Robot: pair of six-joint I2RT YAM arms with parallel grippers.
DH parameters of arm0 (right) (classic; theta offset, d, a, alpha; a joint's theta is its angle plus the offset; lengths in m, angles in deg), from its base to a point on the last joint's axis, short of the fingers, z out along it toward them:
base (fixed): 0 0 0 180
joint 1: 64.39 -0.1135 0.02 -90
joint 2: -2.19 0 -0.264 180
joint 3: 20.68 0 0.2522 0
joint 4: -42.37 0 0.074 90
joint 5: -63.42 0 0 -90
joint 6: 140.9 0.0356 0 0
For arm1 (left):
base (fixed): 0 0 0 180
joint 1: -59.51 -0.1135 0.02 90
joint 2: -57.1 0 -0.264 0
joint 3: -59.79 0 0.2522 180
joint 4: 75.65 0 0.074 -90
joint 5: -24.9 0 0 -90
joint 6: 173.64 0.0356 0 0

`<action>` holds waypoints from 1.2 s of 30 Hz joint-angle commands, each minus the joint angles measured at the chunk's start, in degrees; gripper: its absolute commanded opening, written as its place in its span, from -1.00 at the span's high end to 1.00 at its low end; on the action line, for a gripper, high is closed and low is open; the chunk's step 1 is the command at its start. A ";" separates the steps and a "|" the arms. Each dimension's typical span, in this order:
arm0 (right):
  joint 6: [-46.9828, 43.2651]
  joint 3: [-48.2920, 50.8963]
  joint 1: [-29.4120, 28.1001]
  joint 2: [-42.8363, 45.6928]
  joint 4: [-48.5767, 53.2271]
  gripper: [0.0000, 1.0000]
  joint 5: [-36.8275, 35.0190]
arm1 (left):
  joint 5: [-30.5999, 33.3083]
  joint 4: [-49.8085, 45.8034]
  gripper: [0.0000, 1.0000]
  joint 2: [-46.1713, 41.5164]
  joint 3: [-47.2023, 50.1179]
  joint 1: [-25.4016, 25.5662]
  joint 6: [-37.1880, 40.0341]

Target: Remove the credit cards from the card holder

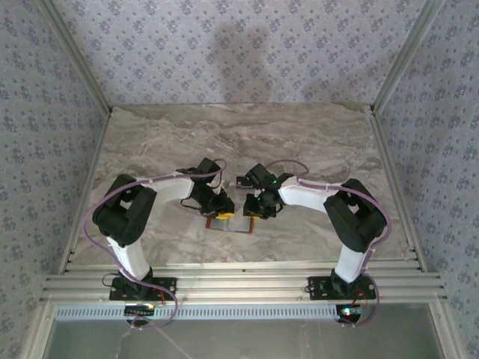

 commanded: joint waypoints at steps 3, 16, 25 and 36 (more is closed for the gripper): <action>-0.63 -0.54 0.26 -0.85 3.11 0.45 -1.81 | 0.50 0.29 0.49 1.23 -0.07 -0.31 0.26; -0.58 -0.63 0.00 -0.86 2.97 0.45 -1.81 | -3.46 6.91 0.56 4.06 3.02 -0.46 -0.27; -0.43 -0.29 0.03 -0.53 3.22 0.46 -2.07 | -2.50 7.54 0.81 -0.32 4.60 -1.97 0.68; -0.48 -0.45 0.28 0.03 3.70 0.41 -2.50 | -1.46 1.44 0.85 -5.40 4.33 -3.62 4.68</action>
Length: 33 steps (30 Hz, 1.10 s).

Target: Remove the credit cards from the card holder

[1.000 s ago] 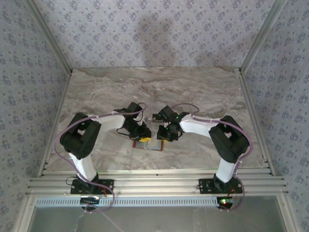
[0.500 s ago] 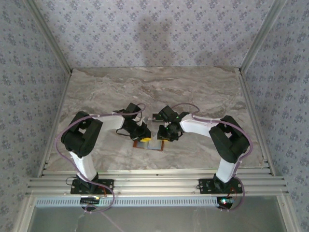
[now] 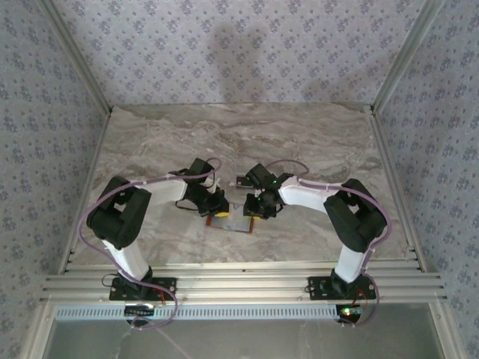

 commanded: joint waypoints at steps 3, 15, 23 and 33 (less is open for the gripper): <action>-0.34 -0.45 0.19 0.18 3.44 0.40 -2.33 | 1.09 -4.04 0.85 -3.56 -0.32 -0.51 3.15; -0.32 -1.41 -0.78 -1.46 2.41 0.40 -1.24 | -4.51 -1.93 0.69 -0.70 -2.35 1.93 3.22; -0.39 -1.68 -0.94 -1.82 2.54 0.42 -1.09 | -3.53 -1.05 0.72 0.04 -2.88 3.05 2.52; -0.67 -1.32 -0.67 -0.61 3.54 0.43 -1.59 | 4.48 -11.03 0.91 -4.32 -6.00 3.04 7.04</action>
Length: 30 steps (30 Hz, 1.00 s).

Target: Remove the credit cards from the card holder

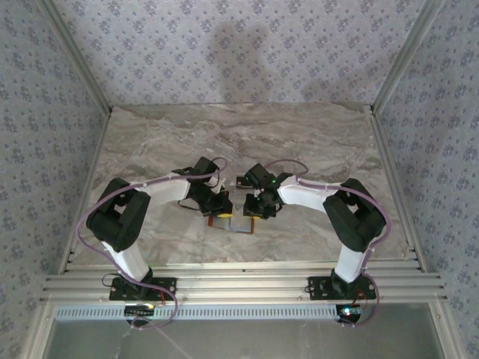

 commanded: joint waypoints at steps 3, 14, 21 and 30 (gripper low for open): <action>-0.91 -0.68 0.06 0.40 3.13 0.43 -1.26 | 6.07 -10.38 0.93 -4.81 -4.88 0.19 6.26; -2.41 -1.13 1.80 4.34 4.97 0.27 -0.43 | 10.64 -24.72 0.98 -5.80 -14.33 0.28 19.54; -3.25 0.00 4.98 10.89 6.49 0.22 0.71 | 17.19 -27.70 1.00 -6.29 -19.50 0.52 29.22; -6.61 1.56 11.49 16.92 10.49 0.20 0.39 | 24.97 -34.05 1.00 -1.07 -29.77 4.43 55.96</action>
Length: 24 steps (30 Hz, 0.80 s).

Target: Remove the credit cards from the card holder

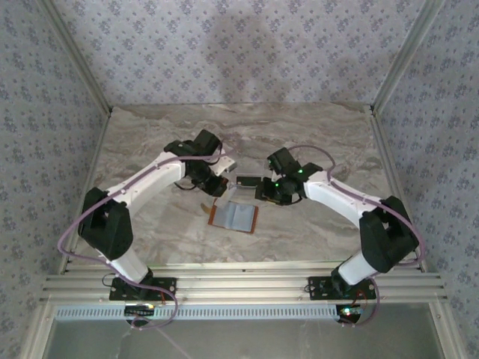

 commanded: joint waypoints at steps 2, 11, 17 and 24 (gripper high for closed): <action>-2.70 1.43 2.38 2.66 4.74 0.20 -0.03 | 6.32 -5.30 1.00 3.89 -7.67 1.72 17.33; -3.50 3.31 5.20 6.26 5.83 0.20 -0.07 | 8.74 -8.48 1.00 13.06 -21.88 2.33 34.84; -3.22 4.80 5.74 7.53 5.49 0.20 -0.05 | 9.05 -13.19 1.00 21.58 -34.39 2.36 40.00; -2.64 6.21 6.00 7.97 3.98 0.19 -0.09 | 10.45 -17.72 1.00 30.69 -46.25 3.27 43.32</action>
